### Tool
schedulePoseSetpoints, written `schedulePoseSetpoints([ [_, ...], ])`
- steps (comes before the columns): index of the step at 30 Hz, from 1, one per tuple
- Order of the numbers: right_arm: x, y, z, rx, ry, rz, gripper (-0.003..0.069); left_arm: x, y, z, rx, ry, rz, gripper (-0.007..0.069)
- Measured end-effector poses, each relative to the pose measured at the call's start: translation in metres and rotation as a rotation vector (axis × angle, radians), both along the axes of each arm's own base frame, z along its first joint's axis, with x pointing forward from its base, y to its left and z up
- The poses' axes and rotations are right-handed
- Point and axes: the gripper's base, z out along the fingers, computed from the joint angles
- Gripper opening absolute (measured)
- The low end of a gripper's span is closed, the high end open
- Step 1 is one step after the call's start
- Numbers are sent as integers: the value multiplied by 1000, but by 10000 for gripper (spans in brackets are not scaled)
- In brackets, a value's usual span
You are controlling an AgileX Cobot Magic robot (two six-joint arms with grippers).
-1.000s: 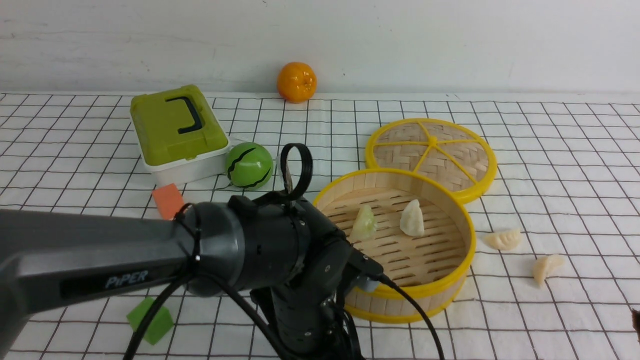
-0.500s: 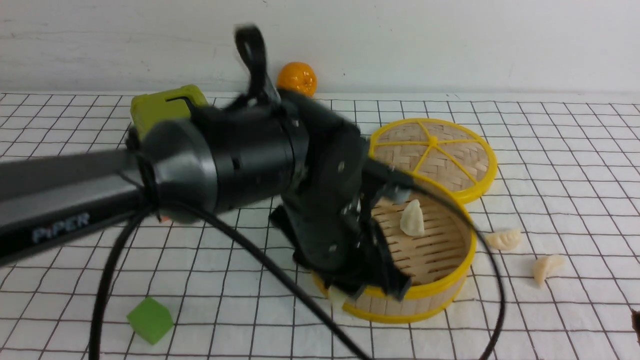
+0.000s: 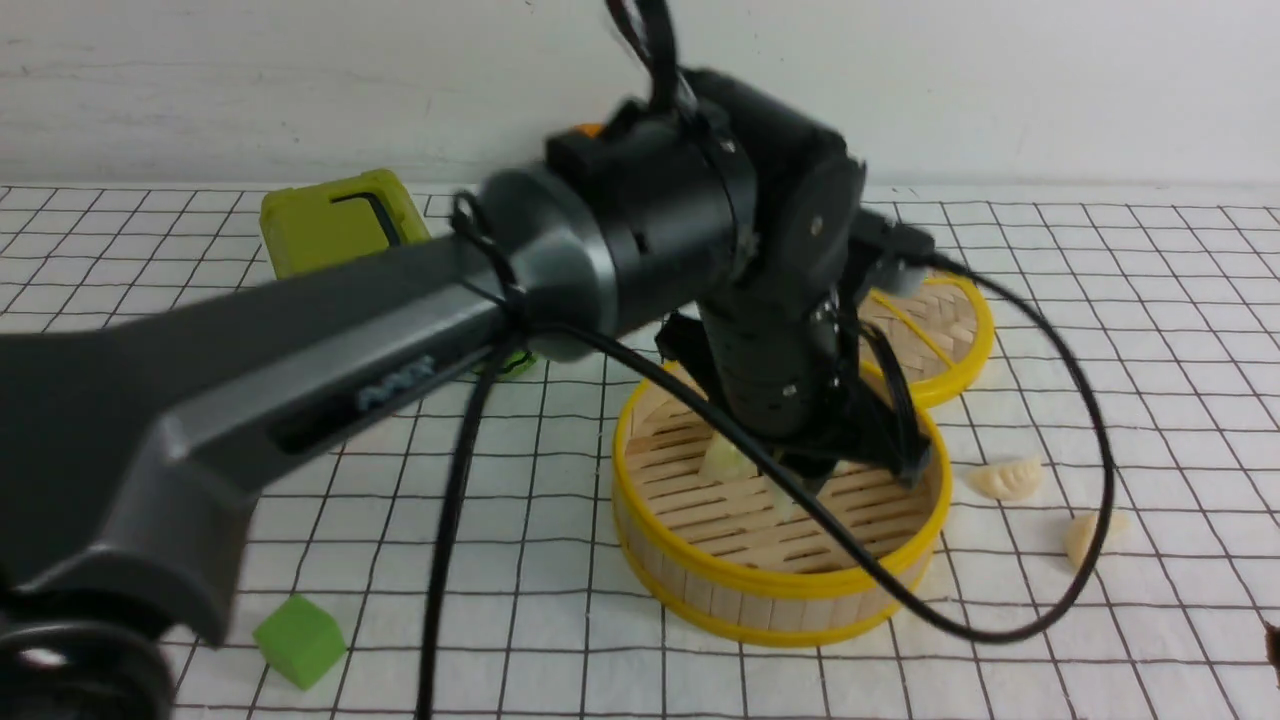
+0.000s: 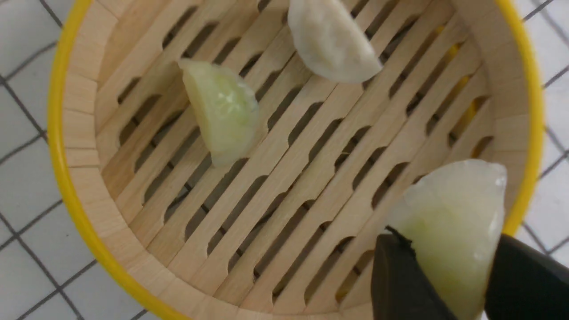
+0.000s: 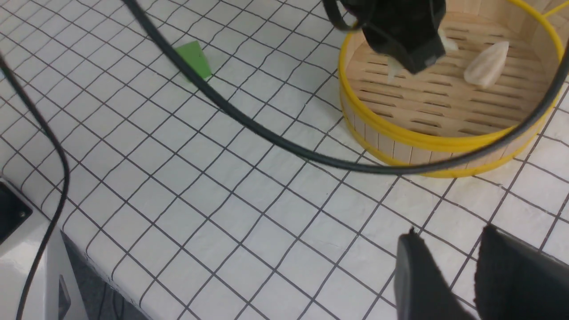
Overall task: Put the dumplings into the steamer on the table with the white tablecloth.
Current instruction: 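Place the dumpling into the bamboo steamer basket with the left gripper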
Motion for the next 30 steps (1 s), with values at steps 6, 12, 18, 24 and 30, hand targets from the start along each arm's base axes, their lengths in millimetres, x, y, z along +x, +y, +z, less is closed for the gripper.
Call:
schedulePoseSetpoints([
  [6, 0, -2, -2, -31, 0, -7, 206, 10, -8, -41, 61, 34, 13, 235],
  [12, 1, -3, -2, -39, -1, -10, 210, 18, -8, -46, 68, -28, 66, 235],
  [18, 2, -3, -1, -35, -13, -18, 212, 22, -6, -51, 70, -39, 140, 298],
  [24, 4, -3, 1, -26, -38, -34, 216, 22, -3, -62, 136, -16, 153, 435],
  [30, 14, -8, 8, -13, -59, -133, 218, 17, 14, -9, 184, -95, 162, 456],
])
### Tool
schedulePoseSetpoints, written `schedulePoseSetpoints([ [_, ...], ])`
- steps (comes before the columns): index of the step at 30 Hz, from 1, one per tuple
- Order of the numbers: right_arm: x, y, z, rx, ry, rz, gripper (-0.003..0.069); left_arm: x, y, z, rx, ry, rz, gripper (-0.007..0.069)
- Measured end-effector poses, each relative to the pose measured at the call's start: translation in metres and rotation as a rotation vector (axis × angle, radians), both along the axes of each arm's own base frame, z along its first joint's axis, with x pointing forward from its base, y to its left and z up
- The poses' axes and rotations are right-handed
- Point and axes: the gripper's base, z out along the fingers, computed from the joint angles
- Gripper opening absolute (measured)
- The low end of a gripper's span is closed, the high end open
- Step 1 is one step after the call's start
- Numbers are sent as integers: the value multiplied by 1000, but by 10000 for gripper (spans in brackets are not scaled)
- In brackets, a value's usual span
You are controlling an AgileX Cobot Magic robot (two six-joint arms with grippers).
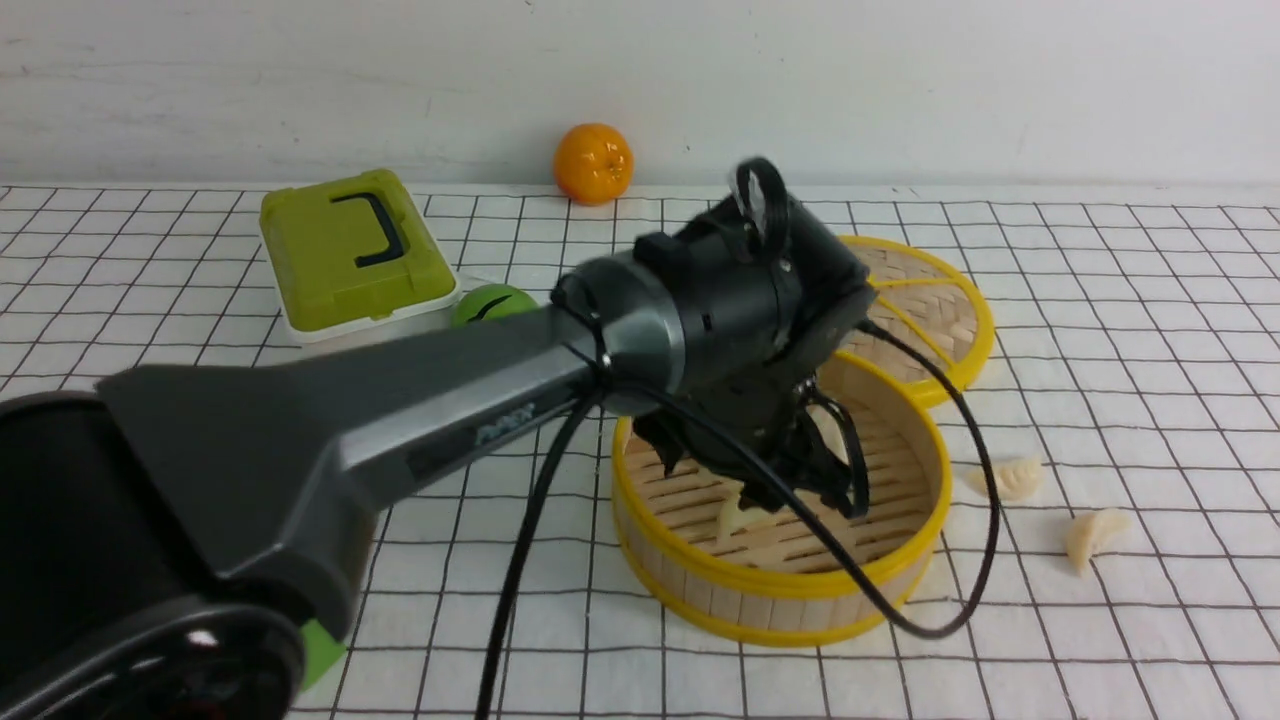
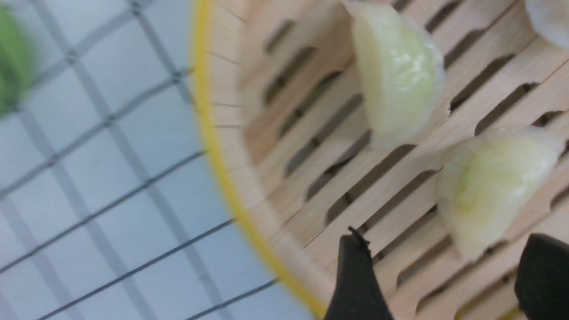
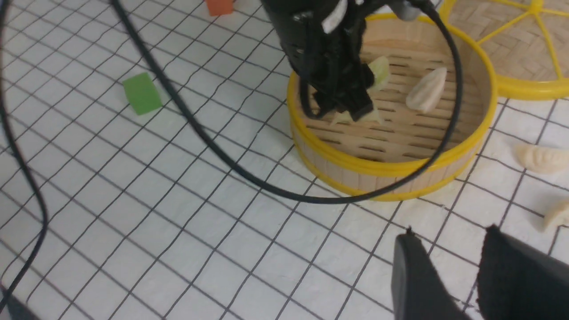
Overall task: Put the dumplings into the steamer on the table with the white tablecloth.
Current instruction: 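Place the dumpling into the bamboo steamer basket with the left gripper, then reach for and grasp a dumpling lying on the table beside the steamer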
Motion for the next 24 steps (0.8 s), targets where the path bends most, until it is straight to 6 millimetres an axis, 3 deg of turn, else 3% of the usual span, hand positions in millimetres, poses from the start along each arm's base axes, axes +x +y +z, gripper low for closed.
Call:
schedulePoseSetpoints([
  [1, 1, 0, 0, -4, 1, -2, 218, -1, 2, 7, -6, -10, 0, 457],
  [2, 7, -2, 5, -17, -2, -30, 218, -9, 12, 38, -18, -42, 9, 457],
  [3, 9, -2, 6, -23, -2, -37, 218, -11, 14, 42, -21, -45, 9, 457],
  [4, 18, -4, 12, -46, -1, -60, 218, -24, 29, 78, -46, -83, 23, 457],
  [5, 23, -4, 15, -54, 2, -68, 218, -28, 34, 90, -59, -100, 26, 457],
  [6, 31, -5, 18, -77, 7, -81, 218, -39, 47, 118, -98, -143, 28, 457],
  [9, 47, -4, 23, -106, 23, -91, 218, -57, 65, 153, -156, -199, 26, 457],
  [10, 60, -4, 24, -124, 47, -93, 218, -70, 78, 173, -198, -226, 24, 457],
  [13, 92, 1, 18, -156, 135, -85, 219, -100, 104, 197, -271, -240, 14, 459],
  [14, 92, 1, 19, -156, 133, -85, 219, -100, 104, 197, -272, -238, 12, 459],
  [16, 125, 5, 2, -180, 233, -84, 219, -122, 124, 195, -286, -205, 6, 459],
  [17, 125, 5, 3, -178, 232, -85, 219, -124, 125, 194, -287, -199, 5, 459],
  [21, 172, 9, -33, -193, 410, -143, 244, -153, 149, 155, -230, -80, 3, 459],
  [24, 196, 7, -57, -213, 504, -193, 269, -169, 163, 128, -195, 0, 4, 459],
])
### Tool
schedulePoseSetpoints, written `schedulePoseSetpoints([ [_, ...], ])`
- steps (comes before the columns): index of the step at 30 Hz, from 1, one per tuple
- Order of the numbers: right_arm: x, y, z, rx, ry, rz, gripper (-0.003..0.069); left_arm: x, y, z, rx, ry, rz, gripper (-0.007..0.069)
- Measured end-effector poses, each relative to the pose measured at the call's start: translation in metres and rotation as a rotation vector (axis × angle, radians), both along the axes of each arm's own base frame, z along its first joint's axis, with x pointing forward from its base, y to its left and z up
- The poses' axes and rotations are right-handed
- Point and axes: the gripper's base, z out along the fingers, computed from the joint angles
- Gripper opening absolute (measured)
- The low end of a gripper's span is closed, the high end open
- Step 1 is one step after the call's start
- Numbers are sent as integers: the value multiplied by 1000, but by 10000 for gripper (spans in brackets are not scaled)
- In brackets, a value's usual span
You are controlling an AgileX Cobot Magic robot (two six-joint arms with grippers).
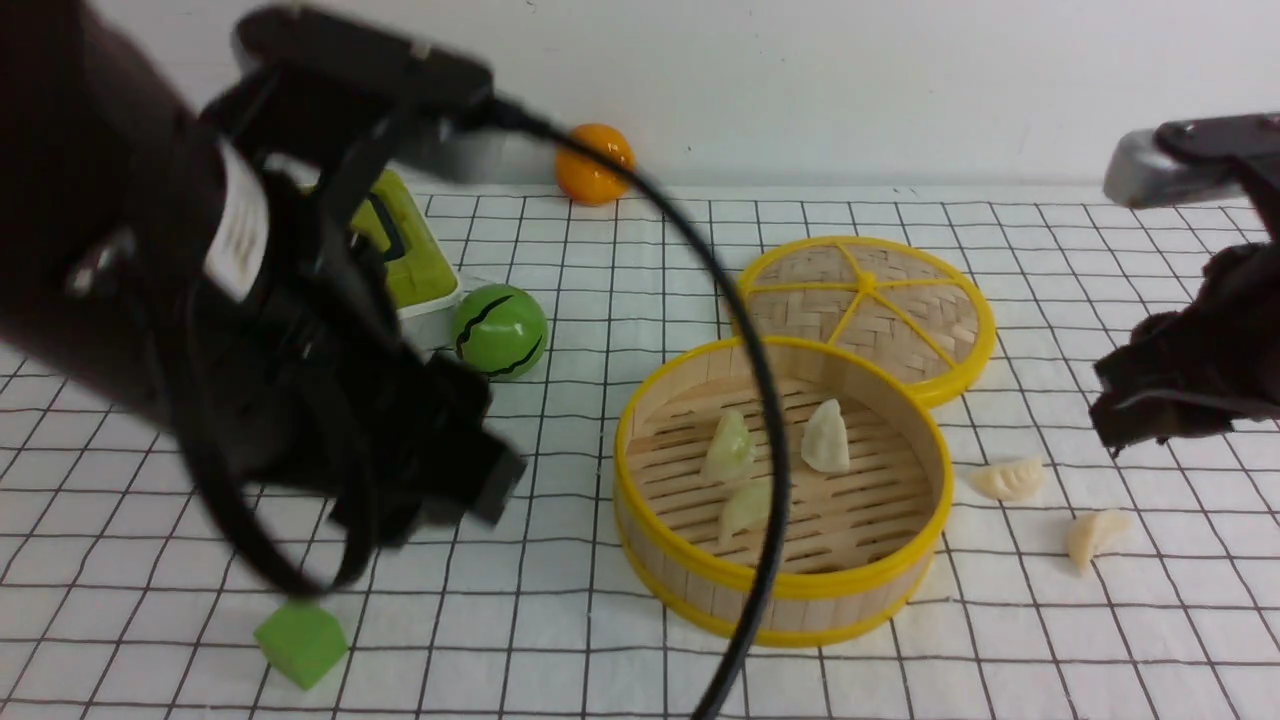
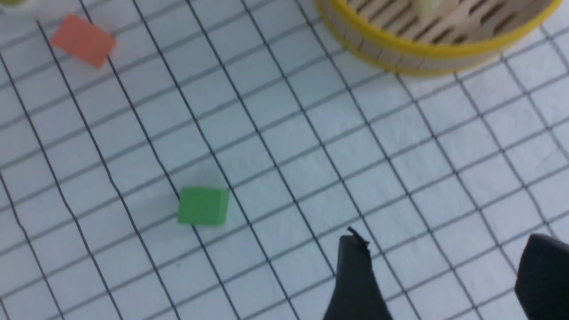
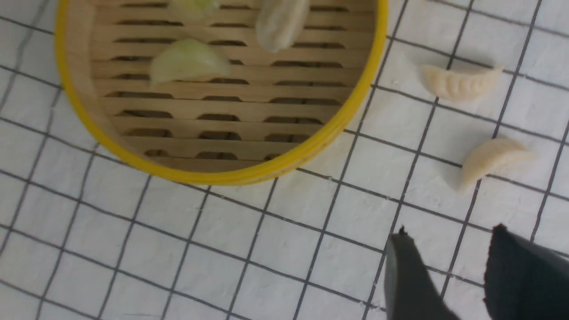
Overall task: Put the dumplings into the steamer on the table with the white tablecloth.
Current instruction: 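Reach for and grasp a dumpling lying on the table beside the steamer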
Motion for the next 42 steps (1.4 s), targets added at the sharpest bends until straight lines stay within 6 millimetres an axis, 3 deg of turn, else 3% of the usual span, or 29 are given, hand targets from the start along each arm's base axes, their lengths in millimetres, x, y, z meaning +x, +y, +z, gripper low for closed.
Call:
schedulePoseSetpoints([
  [5, 42, -14, -41, 6, 105, -125, 341, -24, 17, -40, -10, 92, 14, 459],
  [10, 78, -25, -73, 34, 146, -237, 425, -32, 24, -62, -31, 106, 37, 459],
  [15, 109, -25, -104, 56, 204, -311, 485, -32, 24, -67, -34, 104, 35, 459],
  [20, 137, -24, -121, 92, 231, -405, 498, -31, 22, -66, -52, 86, 31, 454],
  [25, 153, -23, -134, 114, 264, -467, 499, -30, 23, -65, -52, 81, 30, 433],
  [30, 153, -22, -147, 105, 347, -477, 499, -29, 24, -65, -37, 64, 29, 406],
  [36, 150, -22, -150, 88, 401, -470, 430, -26, 25, -64, -19, 28, 25, 366],
  [38, 149, -22, -150, 82, 406, -468, 370, -25, 26, -64, -13, 17, 23, 354],
  [40, 148, -23, -151, 63, 412, -457, 260, -25, 26, -64, -10, 14, 23, 340],
  [41, 148, -23, -151, 63, 410, -456, 250, -25, 26, -64, -10, 14, 23, 339],
  [42, 148, -24, -151, 48, 413, -443, 185, -25, 26, -64, -9, 13, 23, 332],
])
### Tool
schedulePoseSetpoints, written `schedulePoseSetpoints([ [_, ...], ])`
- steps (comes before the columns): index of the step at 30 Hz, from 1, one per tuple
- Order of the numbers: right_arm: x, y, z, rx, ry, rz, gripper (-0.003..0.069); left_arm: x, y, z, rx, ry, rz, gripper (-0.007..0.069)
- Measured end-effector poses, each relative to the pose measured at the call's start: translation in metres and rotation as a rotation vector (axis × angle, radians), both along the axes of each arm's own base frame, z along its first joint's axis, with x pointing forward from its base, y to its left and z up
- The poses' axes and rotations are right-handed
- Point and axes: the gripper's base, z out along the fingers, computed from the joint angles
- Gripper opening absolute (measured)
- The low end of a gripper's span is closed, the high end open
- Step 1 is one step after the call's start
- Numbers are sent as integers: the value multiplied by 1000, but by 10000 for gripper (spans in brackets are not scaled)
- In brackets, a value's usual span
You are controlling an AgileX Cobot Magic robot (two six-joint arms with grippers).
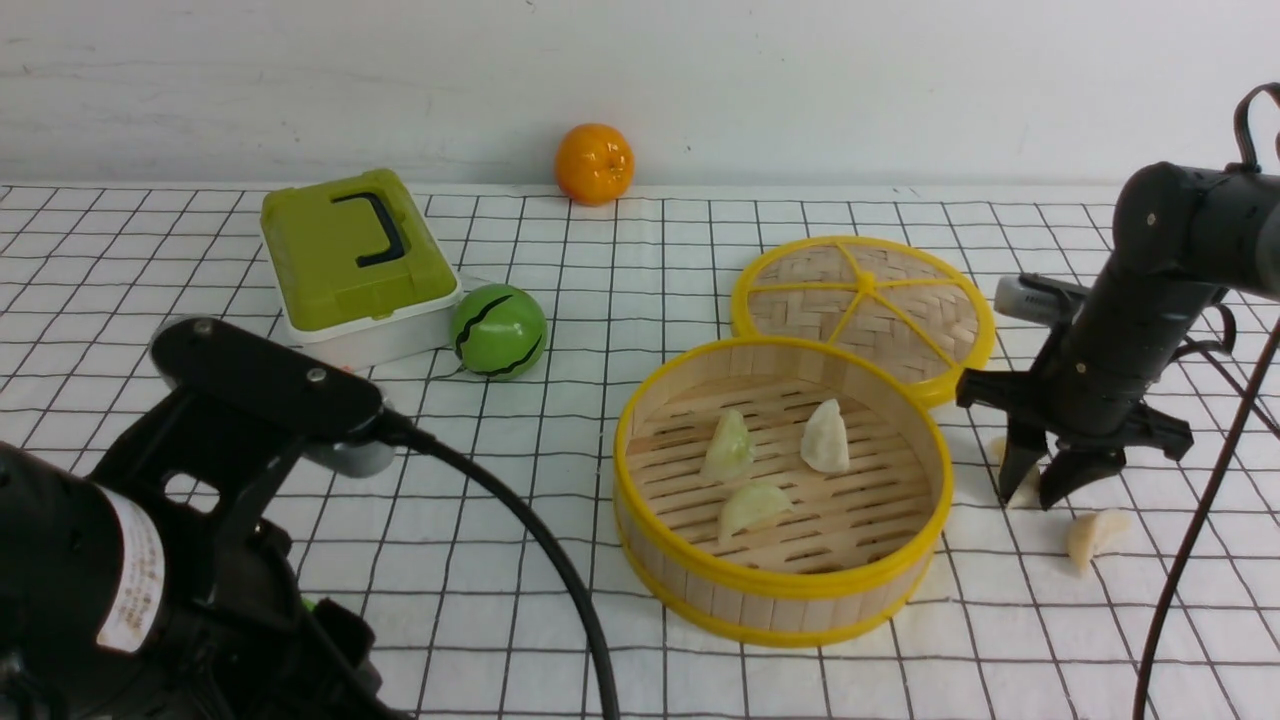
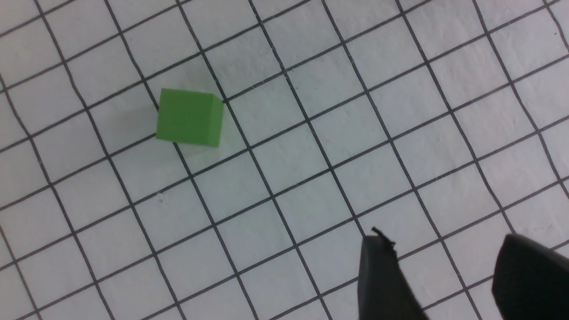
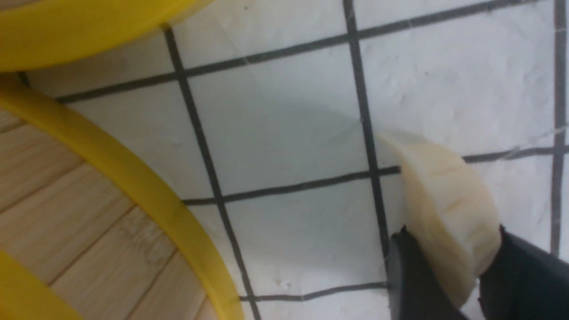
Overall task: Put the dumplings into the steamer on the table with the white tablecloth.
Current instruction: 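Reach for and grasp a dumpling lying on the table beside the steamer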
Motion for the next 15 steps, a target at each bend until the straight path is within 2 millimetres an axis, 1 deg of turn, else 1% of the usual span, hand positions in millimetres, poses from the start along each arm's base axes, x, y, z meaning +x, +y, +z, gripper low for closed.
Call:
schedulePoseSetpoints([
  [1, 0, 0, 0, -5, 1, 11, 165, 0, 0, 0, 0, 0, 0, 328],
  [2, 0, -1, 1, -13, 1, 23, 162, 0, 0, 0, 1, 1, 0, 323],
  [4, 1, -3, 3, -35, 1, 55, 162, 0, 0, 0, 4, 4, 1, 314],
  [7, 3, -5, 13, -66, -8, 113, 162, -1, 1, -1, 12, 11, 3, 298],
  [8, 3, -5, 23, -73, -27, 148, 162, -1, 1, -1, 16, 15, 5, 290],
  [10, 3, -3, 38, -84, -59, 194, 162, -1, 2, -1, 18, 16, 5, 282],
  [11, -1, 2, 55, -90, -94, 237, 162, -1, 2, -1, 18, 18, 5, 275],
  [12, -4, 6, 66, -94, -117, 267, 162, -1, 2, -1, 18, 18, 5, 269],
  [13, -13, 17, 86, -99, -153, 328, 162, -1, 1, -1, 14, 15, 4, 265],
  [15, -26, 35, 110, -102, -189, 412, 162, -1, 0, 0, 5, 8, 2, 257],
])
